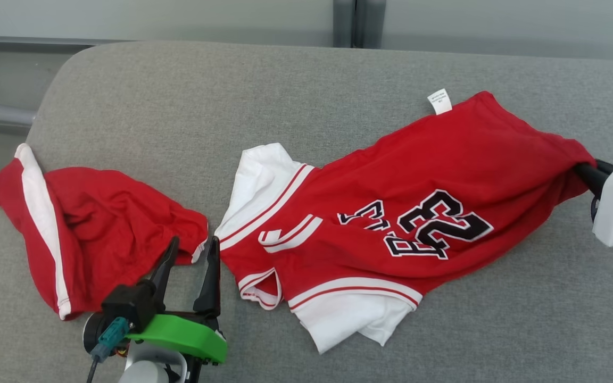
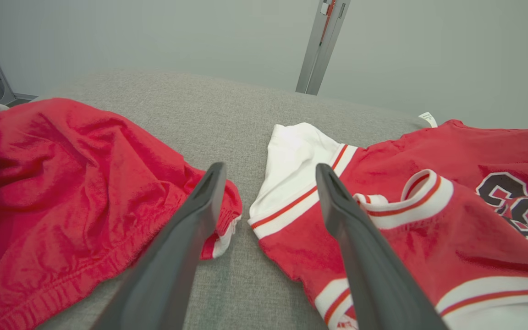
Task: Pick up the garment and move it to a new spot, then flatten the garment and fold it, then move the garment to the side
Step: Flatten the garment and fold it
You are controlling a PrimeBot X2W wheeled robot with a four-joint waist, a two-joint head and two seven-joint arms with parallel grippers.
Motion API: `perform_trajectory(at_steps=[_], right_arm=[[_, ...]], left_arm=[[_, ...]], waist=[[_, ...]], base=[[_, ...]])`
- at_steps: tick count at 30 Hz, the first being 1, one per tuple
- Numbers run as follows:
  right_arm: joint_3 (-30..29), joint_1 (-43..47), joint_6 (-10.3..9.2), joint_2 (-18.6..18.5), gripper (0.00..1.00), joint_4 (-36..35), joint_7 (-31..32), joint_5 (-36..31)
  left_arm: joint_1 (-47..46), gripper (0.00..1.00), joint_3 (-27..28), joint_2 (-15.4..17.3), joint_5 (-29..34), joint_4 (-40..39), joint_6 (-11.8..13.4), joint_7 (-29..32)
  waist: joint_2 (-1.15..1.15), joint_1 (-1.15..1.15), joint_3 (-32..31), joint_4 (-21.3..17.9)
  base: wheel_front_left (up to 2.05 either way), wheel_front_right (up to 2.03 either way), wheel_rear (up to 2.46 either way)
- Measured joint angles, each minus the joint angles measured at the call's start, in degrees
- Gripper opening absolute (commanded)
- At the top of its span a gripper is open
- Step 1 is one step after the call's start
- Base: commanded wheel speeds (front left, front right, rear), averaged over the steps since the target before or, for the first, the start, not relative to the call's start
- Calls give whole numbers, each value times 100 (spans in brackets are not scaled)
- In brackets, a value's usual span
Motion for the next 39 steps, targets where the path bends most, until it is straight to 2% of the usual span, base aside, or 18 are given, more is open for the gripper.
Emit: perform_trajectory(at_steps=[5, 10, 11, 14, 17, 21, 24, 31, 35, 39], right_arm=[[66, -6, 0, 316, 0, -24, 570, -65], [334, -499, 0, 619, 0, 759, 520, -335], [378, -606, 0, 675, 100, 967, 432, -396], [586, -832, 0, 727, 100, 1448, 198, -594], [762, -940, 0, 823, 100, 1722, -33, -508], [873, -924, 0, 762, 100, 1724, -407, -403], [876, -761, 0, 806, 100, 1450, -734, -253], [220, 2, 0, 949, 100, 794, -1753, -160], [-290, 483, 0, 1160, 100, 823, -2328, -338], [-553, 638, 0, 1424, 100, 1114, -2789, -481]], left_arm=[[-152, 100, -70, -64, -21, 31, -45, 0], [-274, 100, -76, -112, -29, 88, -78, -1], [-280, 100, -77, -116, -33, 104, -88, -1], [-285, 100, -74, -129, -35, 168, -96, -1], [-282, 100, -35, -135, -33, 214, -98, -1], [-226, 100, 37, -138, 1, 226, -97, -1], [-139, 100, 88, -133, 33, 241, -98, -1], [-38, 100, 125, -130, 134, 209, -102, -1], [-18, 100, 133, -127, 153, 181, -103, -9], [-19, 100, 113, -122, 174, 170, -123, -9]], waist=[[0, 0, 124, 221], [0, 0, 255, 489], [0, 0, 279, 544], [0, 0, 323, 688], [0, 0, 307, 773], [0, 0, 198, 763], [0, 0, 106, 664], [0, 0, -178, 238], [0, 0, -318, 39], [0, 0, -365, -48]], base=[[0, 0, 0], [0, 0, 0], [0, 0, 0], [0, 0, 0], [0, 0, 0], [0, 0, 0], [0, 0, 0], [0, 0, 0], [0, 0, 0], [0, 0, 0]])
